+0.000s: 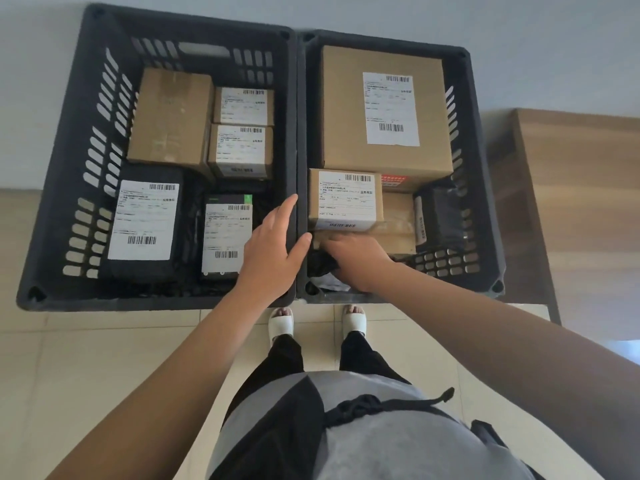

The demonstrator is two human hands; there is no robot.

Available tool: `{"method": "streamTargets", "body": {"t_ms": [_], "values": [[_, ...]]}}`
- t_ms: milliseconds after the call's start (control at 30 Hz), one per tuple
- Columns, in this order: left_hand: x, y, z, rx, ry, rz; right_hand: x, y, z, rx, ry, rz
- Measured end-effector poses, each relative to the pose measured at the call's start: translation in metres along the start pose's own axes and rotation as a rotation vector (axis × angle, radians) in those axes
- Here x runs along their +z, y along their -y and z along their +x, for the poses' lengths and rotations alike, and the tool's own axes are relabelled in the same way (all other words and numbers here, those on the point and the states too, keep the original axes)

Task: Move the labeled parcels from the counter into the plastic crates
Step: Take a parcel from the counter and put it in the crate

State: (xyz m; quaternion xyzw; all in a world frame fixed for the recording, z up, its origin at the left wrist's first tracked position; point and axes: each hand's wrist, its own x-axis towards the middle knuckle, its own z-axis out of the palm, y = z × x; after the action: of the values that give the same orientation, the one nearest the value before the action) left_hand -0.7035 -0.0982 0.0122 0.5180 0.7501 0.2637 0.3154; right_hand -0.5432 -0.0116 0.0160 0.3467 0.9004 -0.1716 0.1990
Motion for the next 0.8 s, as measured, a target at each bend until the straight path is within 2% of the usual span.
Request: {"method": "streamTargets", "body": {"t_ms": [200,333,433,633,733,800], "values": [[0.001,0.001,0.0,-0.008,-0.005,-0.006,0.008,0.0,0.01,-0.016,0.125,0.073],[0.002,0.001,0.0,-0.017,-0.016,-0.002,0.003,-0.007,0.004,0.026,0.229,0.224],[0.003,0.001,0.001,-0.028,-0.021,0.0,-0.003,-0.013,0.001,0.06,0.265,0.25],[0.004,0.003,0.002,-0.046,-0.023,-0.019,-0.015,-0.017,-0.009,0.02,0.203,0.089],[0.004,0.002,0.002,-0.051,-0.027,-0.02,-0.017,-0.02,-0.011,-0.004,0.114,0.117],[0.004,0.001,0.002,-0.051,-0.029,-0.017,-0.013,-0.019,-0.013,0.0,0.14,0.145]]}}
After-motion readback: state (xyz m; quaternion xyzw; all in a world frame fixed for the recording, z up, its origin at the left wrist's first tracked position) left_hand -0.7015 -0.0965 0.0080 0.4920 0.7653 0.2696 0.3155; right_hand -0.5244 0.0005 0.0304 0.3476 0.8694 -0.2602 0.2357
